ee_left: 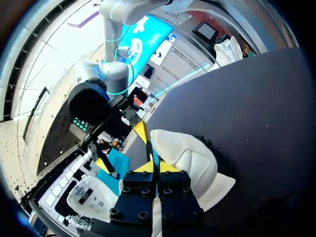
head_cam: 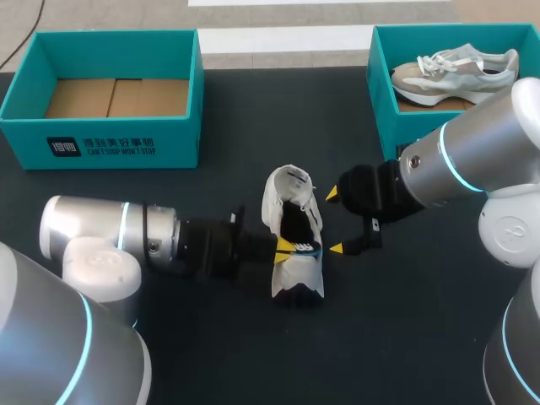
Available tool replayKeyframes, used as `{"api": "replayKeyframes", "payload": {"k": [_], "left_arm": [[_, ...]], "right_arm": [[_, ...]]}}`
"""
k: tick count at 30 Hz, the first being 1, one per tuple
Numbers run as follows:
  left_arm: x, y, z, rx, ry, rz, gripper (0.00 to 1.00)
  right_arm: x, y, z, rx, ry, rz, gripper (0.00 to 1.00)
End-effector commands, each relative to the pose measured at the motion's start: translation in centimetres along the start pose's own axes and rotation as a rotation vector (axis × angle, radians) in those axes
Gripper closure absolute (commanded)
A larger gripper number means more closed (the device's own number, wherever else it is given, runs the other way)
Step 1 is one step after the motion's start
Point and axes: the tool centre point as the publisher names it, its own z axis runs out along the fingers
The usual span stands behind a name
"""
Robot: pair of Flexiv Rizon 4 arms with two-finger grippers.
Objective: Take the shoe out of the shoebox, open the shoe tongue, remove and reinsert the insole, then place the shoe into the shoebox
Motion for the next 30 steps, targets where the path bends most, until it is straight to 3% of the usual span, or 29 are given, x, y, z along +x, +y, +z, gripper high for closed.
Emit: {"api": "replayKeyframes", "payload": {"k": [1, 10, 14, 30], "left_arm": [[0.1, 0.8, 0.2, -0.015, 0.002, -0.009, 1.00], [0.1, 0.0, -0.1, -0.011, -0.008, -0.021, 1.00], [-0.7, -1.0, -0.6, 0.005, -0.028, -0.004, 0.72], [-4.0, -2.2, -2.4, 0.030, 0.006, 0.021, 0.56]], "right_arm": [[0.1, 0.1, 0.1, 0.003, -0.003, 0.001, 0.00], [0.1, 0.1, 0.1, 0.003, -0.003, 0.001, 0.00], [0.1, 0.1, 0.1, 0.003, -0.003, 0.001, 0.00], [0.1, 0.1, 0.1, 0.003, -0.003, 0.001, 0.00]]}}
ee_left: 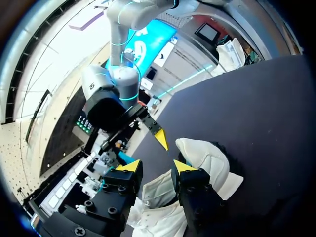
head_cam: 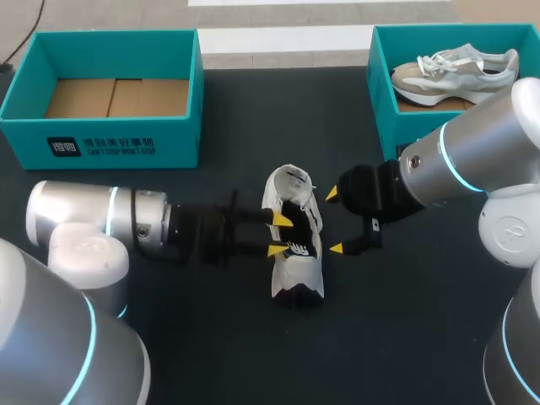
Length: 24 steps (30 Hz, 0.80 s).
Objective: Take the shoe out of the shoebox, open the shoe tongue, remove and reinsert the insole, then place the shoe into the shoebox
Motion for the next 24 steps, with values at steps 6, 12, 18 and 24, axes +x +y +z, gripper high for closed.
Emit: {"api": "replayKeyframes", "payload": {"k": [6, 12, 18, 24], "left_arm": [[-1.3, -0.6, -1.4, 0.022, 0.073, -0.020, 0.47], [-2.8, -0.8, -2.6, 0.071, 0.196, -0.082, 0.27], [-4.6, -0.7, -4.0, 0.080, 0.394, -0.128, 0.07], [-4.8, -0.7, -4.2, 0.073, 0.428, -0.143, 0.00]], "right_arm": [[0.1, 0.1, 0.1, 0.003, -0.003, 0.001, 0.00], [0.1, 0.1, 0.1, 0.003, -0.003, 0.001, 0.00], [0.1, 0.1, 0.1, 0.003, -0.003, 0.001, 0.00], [0.1, 0.1, 0.1, 0.003, -0.003, 0.001, 0.00]]}}
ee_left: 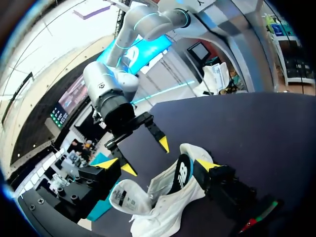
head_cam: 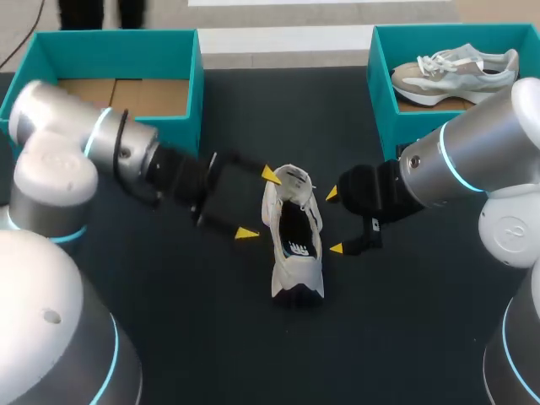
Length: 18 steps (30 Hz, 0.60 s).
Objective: Take the shoe out of the shoebox, open the shoe tongue, remove and reinsert the insole, then place the shoe into the shoebox
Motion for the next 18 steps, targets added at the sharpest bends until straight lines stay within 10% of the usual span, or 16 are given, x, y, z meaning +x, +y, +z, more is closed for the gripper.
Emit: {"api": "replayKeyframes", "payload": {"k": [1, 18], "left_arm": [[-0.5, -0.1, -0.2, -0.001, 0.128, -0.002, 0.00], [-1.7, 1.0, -0.1, -0.104, 0.227, 0.052, 0.00]], "right_arm": [[0.1, 0.1, 0.1, 0.003, -0.004, 0.001, 0.00], [-0.9, -1.5, -3.2, 0.001, 0.063, 0.016, 0.00]]}}
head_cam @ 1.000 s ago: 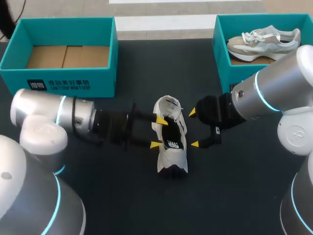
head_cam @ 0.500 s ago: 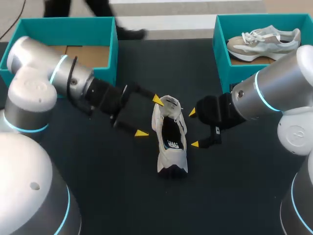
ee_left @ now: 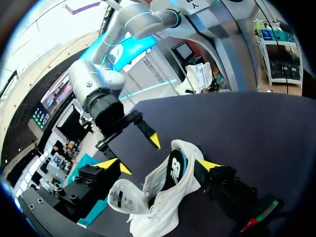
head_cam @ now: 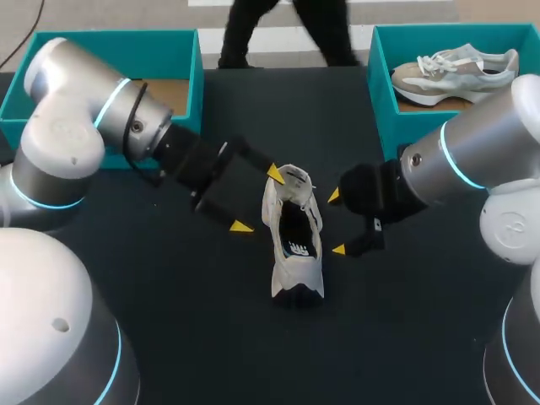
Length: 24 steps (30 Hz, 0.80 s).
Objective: Take the shoe out of the shoebox, open the shoe tongue, remove and reinsert the insole, then place the shoe into the shoebox
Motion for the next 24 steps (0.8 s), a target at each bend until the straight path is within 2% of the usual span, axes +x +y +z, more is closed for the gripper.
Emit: {"api": "replayKeyframes", "payload": {"k": [1, 5, 8, 14, 19, 21, 22, 24], "left_arm": [[-1.7, 0.3, -0.2, -0.091, 0.095, 0.026, 0.00], [-2.6, 1.4, -1.3, -0.119, 0.152, 0.026, 0.00], [-3.0, 1.8, -1.7, -0.124, 0.235, 0.011, 0.00], [-3.2, 2.1, -1.3, -0.146, 0.367, 0.048, 0.00], [-3.1, 1.7, -0.8, -0.151, 0.426, 0.089, 0.00], [-3.1, 1.6, -0.7, -0.141, 0.438, 0.095, 0.00], [-3.1, 1.6, -0.7, -0.146, 0.439, 0.095, 0.00], [-3.2, 1.3, -0.8, -0.165, 0.428, 0.090, 0.00]], "right_arm": [[-1.1, -1.1, -3.8, 0.015, 0.037, -0.005, 0.00], [-1.8, -1.6, -6.4, 0.040, 0.042, -0.014, 0.00], [-2.0, -2.0, -7.9, 0.041, 0.059, -0.011, 0.00], [-2.1, -2.9, -10.5, 0.061, 0.102, -0.011, 0.00], [-2.1, -3.6, -13.0, 0.070, 0.133, -0.015, 0.00], [-2.1, -3.7, -14.1, 0.073, 0.120, -0.014, 0.00], [-2.1, -3.7, -14.6, 0.099, 0.099, -0.001, 0.00], [-2.1, -3.3, -15.5, 0.113, 0.025, 0.023, 0.00]]}}
